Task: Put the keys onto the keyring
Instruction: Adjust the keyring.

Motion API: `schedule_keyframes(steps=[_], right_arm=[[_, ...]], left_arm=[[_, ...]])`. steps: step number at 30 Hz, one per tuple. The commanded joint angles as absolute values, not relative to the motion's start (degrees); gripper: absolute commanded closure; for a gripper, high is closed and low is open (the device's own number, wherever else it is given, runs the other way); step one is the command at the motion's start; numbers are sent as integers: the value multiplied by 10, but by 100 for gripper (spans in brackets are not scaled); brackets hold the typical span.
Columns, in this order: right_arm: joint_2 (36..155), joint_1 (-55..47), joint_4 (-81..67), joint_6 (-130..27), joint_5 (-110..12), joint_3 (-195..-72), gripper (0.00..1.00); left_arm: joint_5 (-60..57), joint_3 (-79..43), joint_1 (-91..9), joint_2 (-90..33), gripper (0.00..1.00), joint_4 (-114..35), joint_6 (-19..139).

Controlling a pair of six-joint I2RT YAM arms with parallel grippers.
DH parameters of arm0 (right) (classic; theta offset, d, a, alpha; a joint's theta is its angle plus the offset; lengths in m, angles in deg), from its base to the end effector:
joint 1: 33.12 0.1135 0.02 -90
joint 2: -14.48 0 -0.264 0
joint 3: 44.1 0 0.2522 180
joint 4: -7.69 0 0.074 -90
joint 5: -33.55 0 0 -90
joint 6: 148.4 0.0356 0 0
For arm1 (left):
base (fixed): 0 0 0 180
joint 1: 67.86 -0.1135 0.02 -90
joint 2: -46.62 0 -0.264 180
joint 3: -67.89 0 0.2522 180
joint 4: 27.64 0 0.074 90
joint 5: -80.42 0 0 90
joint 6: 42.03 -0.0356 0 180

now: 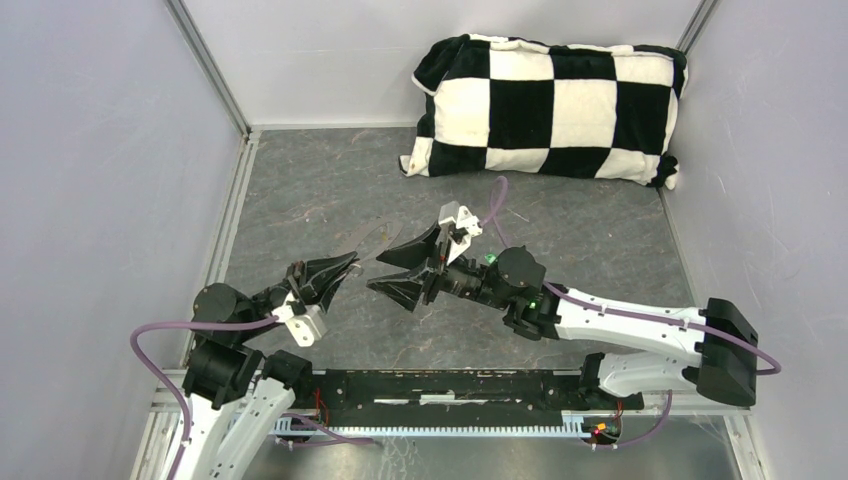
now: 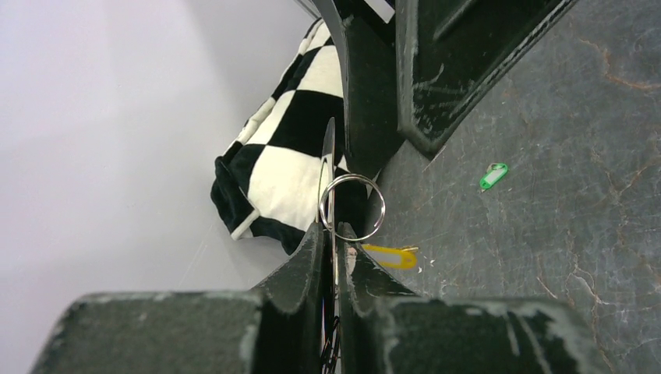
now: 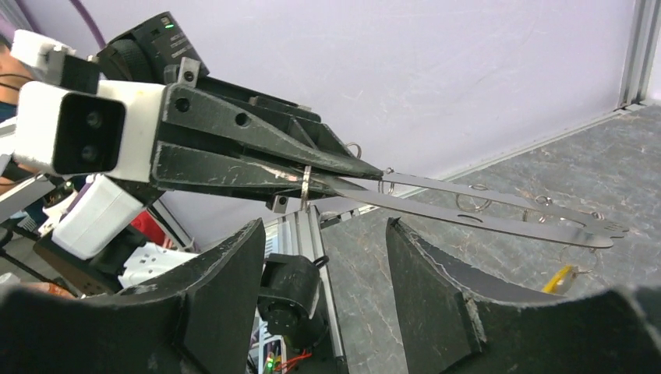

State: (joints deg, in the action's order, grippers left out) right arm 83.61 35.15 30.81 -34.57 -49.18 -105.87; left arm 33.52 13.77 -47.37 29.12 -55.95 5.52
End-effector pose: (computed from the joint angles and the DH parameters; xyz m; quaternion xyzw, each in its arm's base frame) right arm 0.1000 0.2630 0.3576 -0.2746 0.5384 0.5995 0.5247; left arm 0.0567 -0.0471 0.3578 0.5546 0.3738 -0.1018 0.7365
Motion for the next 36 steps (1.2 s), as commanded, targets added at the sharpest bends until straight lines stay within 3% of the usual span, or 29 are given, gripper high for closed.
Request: schedule_keyframes(steps=[1, 20, 24, 30, 33, 36], right_arm=[[864, 357, 349, -324, -513, -1089, 36], [904, 369, 336, -290, -524, -1134, 48], [912, 372, 329, -285, -537, -1148, 61], [905, 374, 308, -286, -544, -1149, 99], [895, 373, 291, -287, -543, -1142, 100], [883, 373, 238, -301, -539, -1149, 100]], left_arm=[[318, 128, -473, 302, 98, -523, 76], [319, 142, -474, 313, 98, -548, 31], [320, 141, -473, 312, 98, -559, 13], [321, 142, -473, 317, 98, -595, -25], [326, 142, -473, 317, 95, -625, -43], [334, 138, -473, 316, 79, -657, -53]])
